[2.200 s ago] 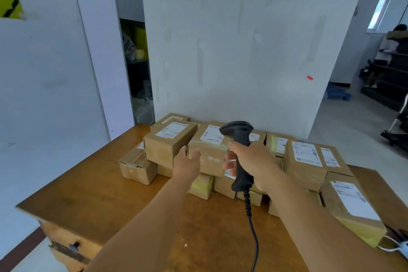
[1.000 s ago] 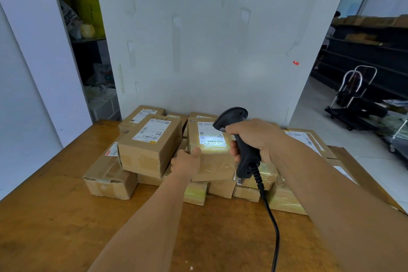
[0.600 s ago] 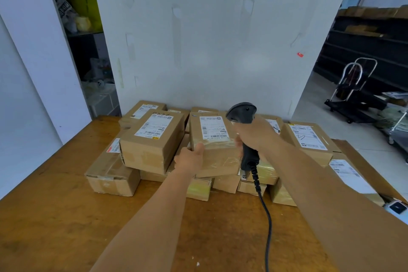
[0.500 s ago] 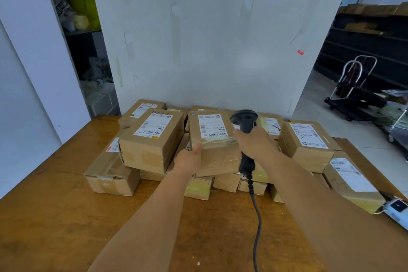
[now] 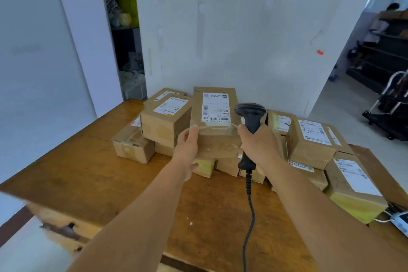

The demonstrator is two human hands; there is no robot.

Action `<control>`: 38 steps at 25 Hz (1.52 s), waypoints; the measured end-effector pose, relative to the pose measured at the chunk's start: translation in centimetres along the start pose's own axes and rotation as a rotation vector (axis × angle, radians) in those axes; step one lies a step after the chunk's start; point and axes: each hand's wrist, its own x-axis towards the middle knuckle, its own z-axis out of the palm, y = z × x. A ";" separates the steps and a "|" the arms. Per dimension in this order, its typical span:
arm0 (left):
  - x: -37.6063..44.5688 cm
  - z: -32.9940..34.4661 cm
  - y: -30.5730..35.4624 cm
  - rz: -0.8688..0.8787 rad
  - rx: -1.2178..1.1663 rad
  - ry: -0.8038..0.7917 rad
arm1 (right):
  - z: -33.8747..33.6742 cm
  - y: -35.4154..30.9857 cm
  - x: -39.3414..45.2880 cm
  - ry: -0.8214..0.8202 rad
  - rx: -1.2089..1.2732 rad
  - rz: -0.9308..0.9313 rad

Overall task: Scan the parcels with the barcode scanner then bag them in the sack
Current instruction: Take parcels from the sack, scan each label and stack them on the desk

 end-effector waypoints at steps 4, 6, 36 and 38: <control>-6.9 -2.8 -3.0 0.070 -0.143 0.157 | -0.6 0.9 -5.5 -0.155 0.062 -0.060; -10.7 -4.9 -5.0 0.078 -0.180 0.233 | 0.2 1.5 -8.4 -0.251 0.120 -0.067; -22.3 -51.1 -54.1 -0.715 -0.446 1.119 | 47.8 18.9 -44.7 -1.083 -0.279 0.014; -20.4 -52.4 -57.0 -0.750 -0.416 1.114 | 49.9 21.2 -45.0 -1.093 -0.291 0.043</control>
